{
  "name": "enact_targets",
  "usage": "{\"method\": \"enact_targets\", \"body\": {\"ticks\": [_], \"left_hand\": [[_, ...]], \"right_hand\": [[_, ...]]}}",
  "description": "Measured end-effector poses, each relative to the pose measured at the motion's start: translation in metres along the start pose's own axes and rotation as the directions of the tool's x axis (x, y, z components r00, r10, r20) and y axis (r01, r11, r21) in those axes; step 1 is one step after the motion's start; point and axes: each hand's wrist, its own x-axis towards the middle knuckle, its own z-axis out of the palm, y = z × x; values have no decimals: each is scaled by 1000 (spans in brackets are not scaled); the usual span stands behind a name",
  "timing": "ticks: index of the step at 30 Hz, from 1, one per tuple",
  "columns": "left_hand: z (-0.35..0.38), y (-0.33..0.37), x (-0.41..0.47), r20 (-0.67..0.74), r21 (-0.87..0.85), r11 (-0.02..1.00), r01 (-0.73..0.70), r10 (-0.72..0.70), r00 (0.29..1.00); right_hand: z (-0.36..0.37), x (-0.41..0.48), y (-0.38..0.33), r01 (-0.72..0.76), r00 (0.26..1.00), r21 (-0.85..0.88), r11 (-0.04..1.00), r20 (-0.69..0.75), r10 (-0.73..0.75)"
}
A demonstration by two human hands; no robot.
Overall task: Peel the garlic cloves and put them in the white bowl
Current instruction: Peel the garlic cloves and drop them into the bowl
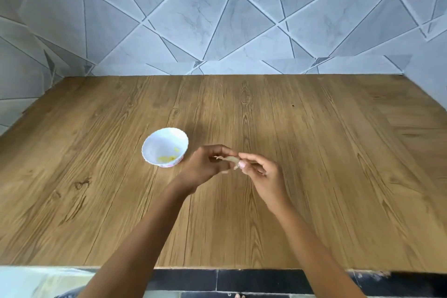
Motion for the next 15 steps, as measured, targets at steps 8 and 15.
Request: {"method": "enact_targets", "body": {"ticks": [8,15], "left_hand": [[3,-9,-7,-59,-251,966,62,-80,995],[13,-23,-17,-97,-339,935,104,-144,985]], "right_hand": [[8,-6,-2,-11,997,55,998,-75,15],[20,-17,3,74,970,-249,966,-208,-128]]}}
